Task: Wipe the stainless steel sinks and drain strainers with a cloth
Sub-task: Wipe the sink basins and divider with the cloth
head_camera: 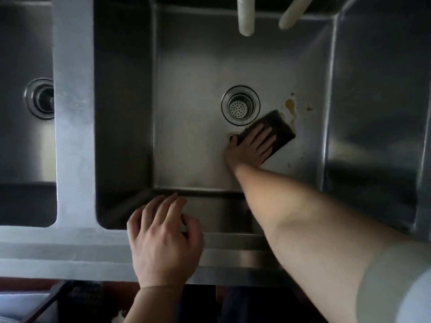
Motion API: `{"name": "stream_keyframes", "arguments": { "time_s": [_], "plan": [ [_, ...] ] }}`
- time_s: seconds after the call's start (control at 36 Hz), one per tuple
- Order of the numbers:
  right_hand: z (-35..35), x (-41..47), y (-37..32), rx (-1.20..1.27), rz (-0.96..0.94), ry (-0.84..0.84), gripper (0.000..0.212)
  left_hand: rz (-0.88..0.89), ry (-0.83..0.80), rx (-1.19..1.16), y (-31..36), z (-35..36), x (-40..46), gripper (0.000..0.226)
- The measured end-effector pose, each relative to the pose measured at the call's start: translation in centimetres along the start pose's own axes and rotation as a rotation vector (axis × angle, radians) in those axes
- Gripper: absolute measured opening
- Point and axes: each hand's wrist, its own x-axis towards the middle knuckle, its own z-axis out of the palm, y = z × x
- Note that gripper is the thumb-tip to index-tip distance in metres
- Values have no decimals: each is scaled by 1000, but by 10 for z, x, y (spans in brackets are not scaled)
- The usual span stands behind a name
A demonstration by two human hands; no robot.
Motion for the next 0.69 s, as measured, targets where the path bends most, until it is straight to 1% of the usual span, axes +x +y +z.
{"name": "stream_keyframes", "arguments": {
  "time_s": [0.06,0.14,0.25,0.39,0.44,0.5,0.53,0.58,0.64,0.69],
  "plan": [
    [-4,12,9,-136,-184,-36,87,5,11,0,-1,1,0,29],
    [-8,28,4,-266,-333,-67,83,7,10,10,0,1,0,29],
    [-20,47,9,-390,-680,-182,77,8,-1,13,0,0,0,29],
    [-37,54,49,-649,-1039,-299,74,-16,-32,48,2,-3,1,31],
    [-47,56,72,-752,-1187,-384,72,-29,-52,55,4,-5,2,32],
    [-59,58,101,-839,-1273,-474,70,-47,-72,58,6,-7,2,33],
    [-66,58,115,-860,-1268,-520,70,-57,-81,59,7,-8,2,34],
    [-79,54,138,-824,-1171,-601,71,-80,-110,62,8,-10,2,35],
    [-89,46,150,-712,-985,-651,70,-100,-137,63,9,-12,3,35],
    [-92,35,149,-504,-717,-708,69,-115,-158,70,11,-13,3,36]
  ]
}}
